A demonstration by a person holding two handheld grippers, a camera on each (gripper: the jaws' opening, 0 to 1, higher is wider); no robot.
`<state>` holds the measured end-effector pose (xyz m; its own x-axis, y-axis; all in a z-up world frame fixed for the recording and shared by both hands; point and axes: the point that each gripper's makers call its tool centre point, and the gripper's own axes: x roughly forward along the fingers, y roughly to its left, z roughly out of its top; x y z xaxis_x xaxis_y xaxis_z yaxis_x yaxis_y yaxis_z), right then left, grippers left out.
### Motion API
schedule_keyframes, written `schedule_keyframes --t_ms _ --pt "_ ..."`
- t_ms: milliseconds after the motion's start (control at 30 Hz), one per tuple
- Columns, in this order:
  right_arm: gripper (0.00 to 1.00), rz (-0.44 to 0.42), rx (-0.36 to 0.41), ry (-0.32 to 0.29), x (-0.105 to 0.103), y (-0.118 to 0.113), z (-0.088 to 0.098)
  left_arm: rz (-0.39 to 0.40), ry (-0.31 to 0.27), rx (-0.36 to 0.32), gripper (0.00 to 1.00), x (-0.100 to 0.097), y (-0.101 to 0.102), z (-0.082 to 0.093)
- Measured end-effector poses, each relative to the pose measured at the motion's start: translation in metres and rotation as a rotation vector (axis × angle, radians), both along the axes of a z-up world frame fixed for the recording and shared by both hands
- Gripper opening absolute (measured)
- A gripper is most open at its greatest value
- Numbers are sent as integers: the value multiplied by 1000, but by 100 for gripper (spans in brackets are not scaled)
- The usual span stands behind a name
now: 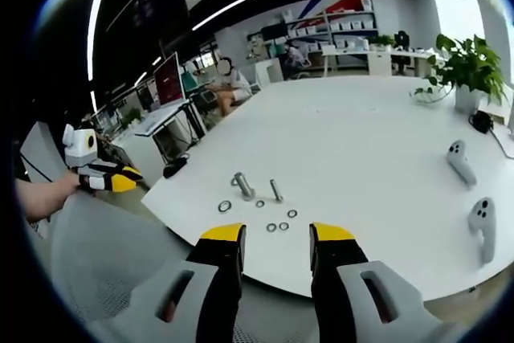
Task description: Place the washer onto the threaded stud by aligning its center hole with the stud, sliding it down to the base, and recovering from edge contact or off-axis alignment until the washer reaches the visible bottom stop.
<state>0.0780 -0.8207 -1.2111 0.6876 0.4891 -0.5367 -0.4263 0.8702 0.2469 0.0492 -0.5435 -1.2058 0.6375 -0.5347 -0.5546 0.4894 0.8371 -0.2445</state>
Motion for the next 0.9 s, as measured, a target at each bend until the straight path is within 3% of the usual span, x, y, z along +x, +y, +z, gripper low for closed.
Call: schedule_keyframes --t_ms 700,900 --pt "34 18 9 6 -2 2 -1 -7 15 0 24 -1 -2 -2" --pt "34 11 22 -5 0 1 2 3 19 30 28 0 0 -4"
